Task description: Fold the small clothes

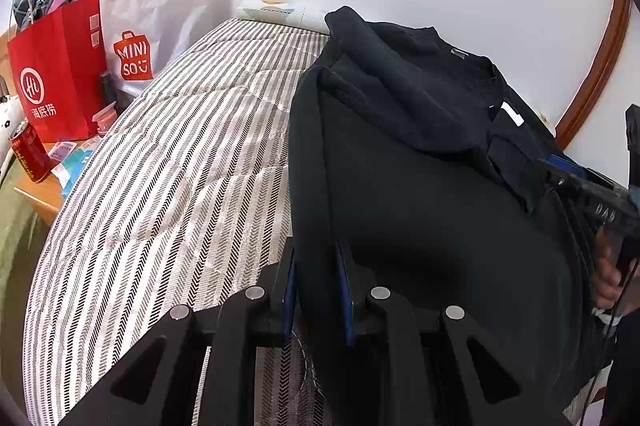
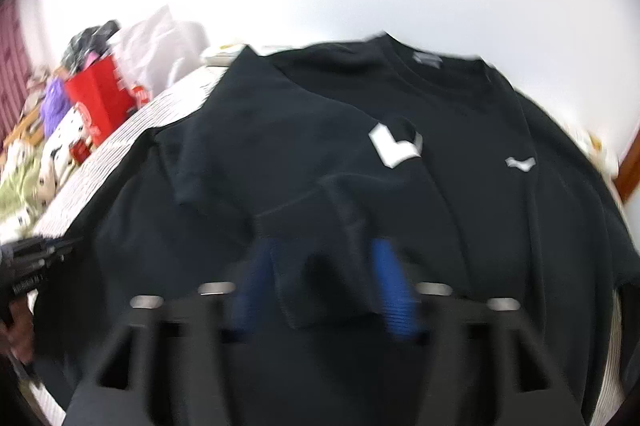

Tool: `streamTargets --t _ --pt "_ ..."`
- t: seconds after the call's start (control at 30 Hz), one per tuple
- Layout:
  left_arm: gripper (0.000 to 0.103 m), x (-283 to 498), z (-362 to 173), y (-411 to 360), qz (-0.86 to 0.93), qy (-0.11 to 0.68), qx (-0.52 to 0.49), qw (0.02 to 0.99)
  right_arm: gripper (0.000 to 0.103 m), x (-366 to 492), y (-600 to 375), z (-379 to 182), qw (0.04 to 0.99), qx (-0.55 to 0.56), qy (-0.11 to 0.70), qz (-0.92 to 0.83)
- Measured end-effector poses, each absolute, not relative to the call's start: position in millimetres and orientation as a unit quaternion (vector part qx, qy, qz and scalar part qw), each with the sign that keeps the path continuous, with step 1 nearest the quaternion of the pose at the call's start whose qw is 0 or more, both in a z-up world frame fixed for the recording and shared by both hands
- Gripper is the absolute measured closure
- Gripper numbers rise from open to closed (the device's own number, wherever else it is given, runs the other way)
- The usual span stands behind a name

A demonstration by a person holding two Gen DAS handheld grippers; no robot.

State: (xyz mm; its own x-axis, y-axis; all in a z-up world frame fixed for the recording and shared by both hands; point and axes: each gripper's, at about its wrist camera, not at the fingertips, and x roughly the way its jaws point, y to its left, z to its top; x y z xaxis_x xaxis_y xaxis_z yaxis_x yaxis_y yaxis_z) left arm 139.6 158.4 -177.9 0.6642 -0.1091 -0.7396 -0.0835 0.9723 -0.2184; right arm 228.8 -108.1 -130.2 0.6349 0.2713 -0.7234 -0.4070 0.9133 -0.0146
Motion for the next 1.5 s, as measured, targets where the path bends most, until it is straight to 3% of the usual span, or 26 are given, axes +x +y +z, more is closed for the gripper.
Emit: streamTargets --t 0.13,0.23,0.27,0.3,0.33,0.47,0.8,0.87,0.93,1.0,1.03,1.07,1.1,1.37,1.5 --pt "0.086 140 -178 158 -0.007 0.409 -0.119 0.904 0.038 236 -89 -150 0.89 -0.123 0.4 0.178" --pt "0.086 140 -178 158 -0.007 0.409 -0.12 0.904 0.05 246 -86 -164 0.886 -0.147 0.413 0.152" --pt "0.086 140 -178 158 -0.007 0.409 -0.12 0.904 0.058 247 -87 -164 0.887 -0.147 0.41 0.153" --pt "0.086 140 -178 158 -0.007 0.409 -0.12 0.904 0.079 247 -89 -163 0.888 -0.146 0.408 0.156" --pt "0.086 140 -178 157 -0.007 0.409 -0.12 0.904 0.085 247 -92 -160 0.884 -0.137 0.412 0.174" --pt "0.086 140 -178 157 -0.007 0.409 -0.12 0.904 0.09 251 -110 -153 0.883 -0.105 0.418 0.186" --pt "0.085 140 -178 157 -0.007 0.409 -0.119 0.905 0.09 269 -246 -108 0.926 0.034 0.375 0.029" --pt "0.079 140 -178 156 -0.015 0.409 -0.119 0.905 0.088 267 -275 -113 0.922 0.036 0.386 -0.026" --pt "0.069 138 -177 152 -0.023 0.41 -0.111 0.905 0.083 259 -298 -118 0.914 0.045 0.401 -0.048" --pt "0.052 133 -176 143 -0.027 0.414 -0.094 0.905 0.065 240 -317 -122 0.908 0.056 0.412 -0.057" --pt "0.051 129 -175 138 -0.024 0.418 -0.082 0.904 0.058 227 -325 -124 0.905 0.053 0.418 -0.062" --pt "0.051 125 -175 134 -0.023 0.42 -0.072 0.904 0.047 215 -329 -126 0.903 0.047 0.422 -0.064" --pt "0.051 120 -175 131 -0.024 0.423 -0.065 0.904 0.043 202 -332 -129 0.903 0.041 0.423 -0.066" --pt "0.051 71 -171 133 -0.034 0.435 -0.078 0.896 0.042 97 -356 -167 0.879 0.024 0.473 -0.06" --pt "0.068 52 -173 130 -0.042 0.439 -0.076 0.894 0.042 52 -362 -178 0.881 0.053 0.467 -0.042"
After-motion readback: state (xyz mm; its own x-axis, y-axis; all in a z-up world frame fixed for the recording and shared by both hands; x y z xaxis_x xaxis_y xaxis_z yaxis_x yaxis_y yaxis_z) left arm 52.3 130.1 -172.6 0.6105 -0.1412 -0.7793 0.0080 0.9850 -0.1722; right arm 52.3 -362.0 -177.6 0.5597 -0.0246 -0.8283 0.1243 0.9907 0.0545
